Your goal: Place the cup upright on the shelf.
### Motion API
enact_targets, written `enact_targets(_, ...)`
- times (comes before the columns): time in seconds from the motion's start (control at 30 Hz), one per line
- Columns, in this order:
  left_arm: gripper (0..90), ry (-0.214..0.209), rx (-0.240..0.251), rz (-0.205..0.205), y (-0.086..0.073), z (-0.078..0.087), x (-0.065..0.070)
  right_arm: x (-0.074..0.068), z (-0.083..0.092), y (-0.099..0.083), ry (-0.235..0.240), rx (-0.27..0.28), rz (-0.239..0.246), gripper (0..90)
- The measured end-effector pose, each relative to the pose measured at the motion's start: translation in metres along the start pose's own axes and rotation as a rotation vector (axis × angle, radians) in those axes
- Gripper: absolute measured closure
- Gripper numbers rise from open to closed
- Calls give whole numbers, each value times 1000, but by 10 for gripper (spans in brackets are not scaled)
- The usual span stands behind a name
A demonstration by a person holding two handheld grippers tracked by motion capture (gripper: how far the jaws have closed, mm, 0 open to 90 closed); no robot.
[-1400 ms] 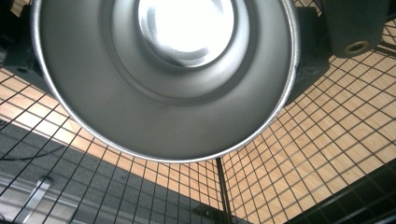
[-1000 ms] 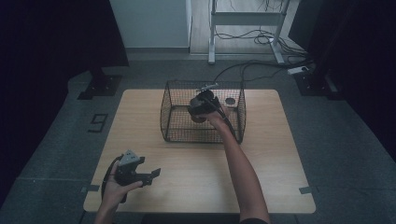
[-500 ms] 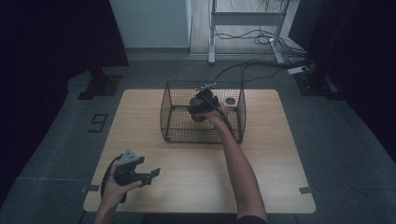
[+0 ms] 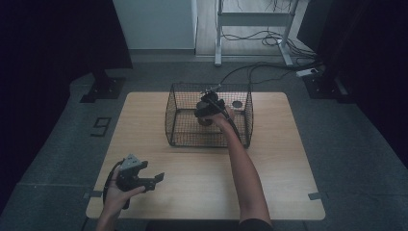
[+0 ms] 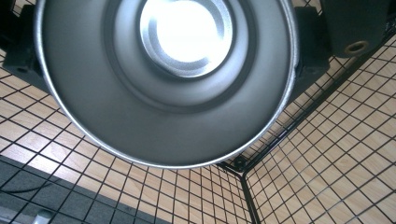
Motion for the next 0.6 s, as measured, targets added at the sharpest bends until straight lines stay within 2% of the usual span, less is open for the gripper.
enact_targets(0.3, 152, 2, 6, 4, 1, 2, -1, -1, -10, 0, -7, -37, 4, 133)
enact_targets(0.6, 152, 0, 6, 3, 1, 2, -1, 3, -21, -8, -14, -82, -7, 133)
Point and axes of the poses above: each handheld gripper's, and its own axes: z roughly backward along the jaws, y roughly out of its top, x roughly to its right, the point moved 9 cm from there along -z, roughly forward along the jaws, and after that the axes turned 1 degree about y, right-handed, at the moved point
